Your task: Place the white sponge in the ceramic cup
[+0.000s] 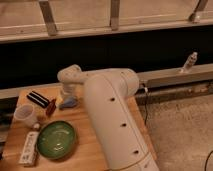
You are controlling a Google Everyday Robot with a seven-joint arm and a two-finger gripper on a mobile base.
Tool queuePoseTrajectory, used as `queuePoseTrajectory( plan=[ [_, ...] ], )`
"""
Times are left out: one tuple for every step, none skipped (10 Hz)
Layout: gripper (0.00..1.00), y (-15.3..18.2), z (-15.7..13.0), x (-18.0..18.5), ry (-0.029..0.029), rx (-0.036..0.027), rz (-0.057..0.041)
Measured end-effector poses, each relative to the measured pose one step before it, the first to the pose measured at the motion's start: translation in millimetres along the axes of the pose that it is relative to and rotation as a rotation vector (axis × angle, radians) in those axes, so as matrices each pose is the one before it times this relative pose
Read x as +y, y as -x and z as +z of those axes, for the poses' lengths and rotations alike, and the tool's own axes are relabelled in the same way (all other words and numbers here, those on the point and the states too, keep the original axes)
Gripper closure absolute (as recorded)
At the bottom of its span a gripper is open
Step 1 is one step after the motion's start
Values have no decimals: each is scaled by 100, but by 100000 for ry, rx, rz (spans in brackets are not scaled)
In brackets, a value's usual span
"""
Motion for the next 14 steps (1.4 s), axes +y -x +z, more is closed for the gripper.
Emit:
queuePoseTrajectory(
  plan=[
    [44,-51,-13,157,728,-763,-433],
    [52,-76,-45,-29,504,-551,6],
    [64,-89,-11,-47,497,-590,-176],
    [74,-72,26,94,501,-355,-176],
    [84,-11,5,80,311,-280,-86],
    [92,-5,-17,7,8,15,10],
    [99,-11,-56,75,89,57,-47],
    [100,-8,-8,51,79,33,-7],
    [100,-16,-7,58,63,82,-44],
    [100,-11,-15,29,13,60,-24],
    [100,-39,-61,76,579,-479,-58],
    [100,-46,-193,281,1725,-1530,-400],
    [100,477,-1326,111,2903,-5104,-412],
    [100,331,-1420,-132,741,-3217,-652]
  ],
)
